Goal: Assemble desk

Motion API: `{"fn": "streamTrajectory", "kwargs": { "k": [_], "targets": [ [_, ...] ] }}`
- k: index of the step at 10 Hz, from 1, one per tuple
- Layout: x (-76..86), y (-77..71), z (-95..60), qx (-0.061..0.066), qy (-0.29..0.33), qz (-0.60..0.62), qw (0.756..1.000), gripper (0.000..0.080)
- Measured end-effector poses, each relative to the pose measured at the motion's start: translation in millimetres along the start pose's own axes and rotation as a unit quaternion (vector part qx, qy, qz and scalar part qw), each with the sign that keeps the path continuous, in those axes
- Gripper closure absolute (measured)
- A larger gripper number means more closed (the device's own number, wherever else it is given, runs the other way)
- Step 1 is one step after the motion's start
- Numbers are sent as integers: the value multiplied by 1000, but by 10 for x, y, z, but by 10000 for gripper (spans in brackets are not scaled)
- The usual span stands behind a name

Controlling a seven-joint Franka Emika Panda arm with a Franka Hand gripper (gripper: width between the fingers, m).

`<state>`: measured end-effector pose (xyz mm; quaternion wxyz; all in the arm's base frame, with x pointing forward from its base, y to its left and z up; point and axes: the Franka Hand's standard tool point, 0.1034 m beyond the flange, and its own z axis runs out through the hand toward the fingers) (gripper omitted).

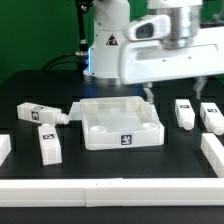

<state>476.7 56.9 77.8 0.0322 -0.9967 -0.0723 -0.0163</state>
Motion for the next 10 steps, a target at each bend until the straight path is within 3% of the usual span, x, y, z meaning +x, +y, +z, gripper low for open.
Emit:
{"fn": "streamTrajectory", "kwargs": {
  "k": [1, 3, 5, 6, 8, 10],
  "targets": [
    [18, 119, -20, 0, 2, 13, 1000, 150],
    [24, 59, -13, 1, 2, 11, 1000, 150],
    [-12, 123, 41, -2, 3, -1, 1000, 150],
    [-136, 171, 165, -10, 8, -8, 1000, 150],
    [-453, 98, 460, -23, 13, -18, 999, 150],
    [-426, 151, 444, -22, 18, -3, 1000, 150]
  ]
}}
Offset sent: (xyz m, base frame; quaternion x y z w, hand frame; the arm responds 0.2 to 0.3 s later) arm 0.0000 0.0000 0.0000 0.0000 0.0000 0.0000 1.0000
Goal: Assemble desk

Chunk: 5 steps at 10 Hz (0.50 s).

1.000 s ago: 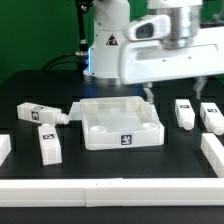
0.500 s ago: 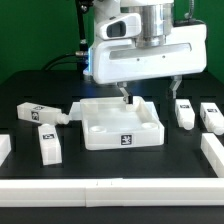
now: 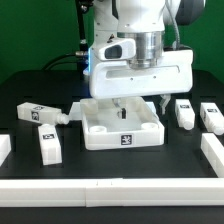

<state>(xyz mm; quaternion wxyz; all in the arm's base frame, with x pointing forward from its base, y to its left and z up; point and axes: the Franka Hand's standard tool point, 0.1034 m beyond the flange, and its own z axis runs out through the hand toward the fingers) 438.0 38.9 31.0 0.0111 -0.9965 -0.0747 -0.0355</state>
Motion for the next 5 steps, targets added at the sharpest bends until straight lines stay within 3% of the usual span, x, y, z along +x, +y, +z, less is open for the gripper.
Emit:
{"fn": "streamTrajectory", "kwargs": {
  "k": [2, 4, 5],
  "targets": [
    [-18, -12, 16, 0, -3, -1, 1000, 150],
    [-180, -160, 150, 6, -33, 22, 999, 150],
    [-223, -197, 196, 1, -27, 15, 1000, 150]
  ]
}}
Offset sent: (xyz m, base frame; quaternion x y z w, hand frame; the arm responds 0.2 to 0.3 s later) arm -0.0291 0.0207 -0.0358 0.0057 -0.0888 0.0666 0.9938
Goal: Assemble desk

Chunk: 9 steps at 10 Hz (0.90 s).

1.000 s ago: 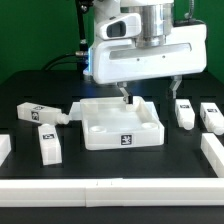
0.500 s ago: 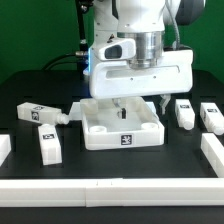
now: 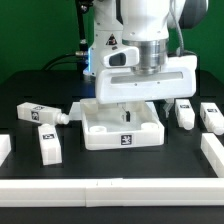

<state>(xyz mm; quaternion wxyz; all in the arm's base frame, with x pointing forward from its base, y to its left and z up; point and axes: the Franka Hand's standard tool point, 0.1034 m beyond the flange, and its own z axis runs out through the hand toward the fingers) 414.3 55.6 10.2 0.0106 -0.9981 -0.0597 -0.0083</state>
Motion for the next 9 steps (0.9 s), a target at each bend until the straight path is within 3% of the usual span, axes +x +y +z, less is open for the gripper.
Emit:
{"fn": "streamTrajectory", "kwargs": {
  "k": [4, 6, 7, 8, 9],
  "targets": [
    [-21, 11, 19, -1, 0, 0, 1000, 172],
    [-22, 11, 21, -1, -1, 0, 1000, 534],
    [-22, 11, 21, -1, -1, 0, 1000, 534],
    [-22, 11, 21, -1, -1, 0, 1000, 712],
    [-24, 1, 15, 0, -3, 1, 1000, 712]
  ]
}}
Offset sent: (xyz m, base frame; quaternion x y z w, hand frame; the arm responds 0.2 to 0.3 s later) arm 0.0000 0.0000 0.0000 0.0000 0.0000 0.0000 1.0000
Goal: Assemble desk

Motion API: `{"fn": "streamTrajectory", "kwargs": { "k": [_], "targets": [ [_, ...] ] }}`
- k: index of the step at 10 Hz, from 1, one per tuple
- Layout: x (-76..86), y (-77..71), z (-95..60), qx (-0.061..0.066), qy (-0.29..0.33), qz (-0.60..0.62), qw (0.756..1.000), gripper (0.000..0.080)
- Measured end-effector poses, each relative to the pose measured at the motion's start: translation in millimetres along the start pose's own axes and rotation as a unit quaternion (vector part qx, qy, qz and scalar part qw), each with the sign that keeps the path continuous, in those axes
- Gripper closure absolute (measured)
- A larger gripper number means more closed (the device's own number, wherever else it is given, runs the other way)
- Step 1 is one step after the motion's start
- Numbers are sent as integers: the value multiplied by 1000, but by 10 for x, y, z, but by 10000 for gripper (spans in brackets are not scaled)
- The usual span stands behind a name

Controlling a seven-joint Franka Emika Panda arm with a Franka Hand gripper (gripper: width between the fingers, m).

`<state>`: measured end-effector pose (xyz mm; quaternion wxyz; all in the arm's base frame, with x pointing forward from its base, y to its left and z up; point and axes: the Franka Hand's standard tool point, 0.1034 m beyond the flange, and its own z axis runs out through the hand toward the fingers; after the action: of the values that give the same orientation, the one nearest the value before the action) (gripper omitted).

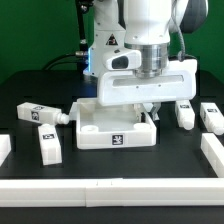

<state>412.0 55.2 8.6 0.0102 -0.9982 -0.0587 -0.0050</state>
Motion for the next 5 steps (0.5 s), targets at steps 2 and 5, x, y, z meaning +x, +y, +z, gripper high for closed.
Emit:
{"fn": "streamTrajectory", "kwargs": {
  "k": [2, 5],
  "targets": [
    [51, -69, -183, 12, -15, 1, 1000, 747],
    [332, -146, -569, 20, -19, -47, 999, 747]
  ]
}}
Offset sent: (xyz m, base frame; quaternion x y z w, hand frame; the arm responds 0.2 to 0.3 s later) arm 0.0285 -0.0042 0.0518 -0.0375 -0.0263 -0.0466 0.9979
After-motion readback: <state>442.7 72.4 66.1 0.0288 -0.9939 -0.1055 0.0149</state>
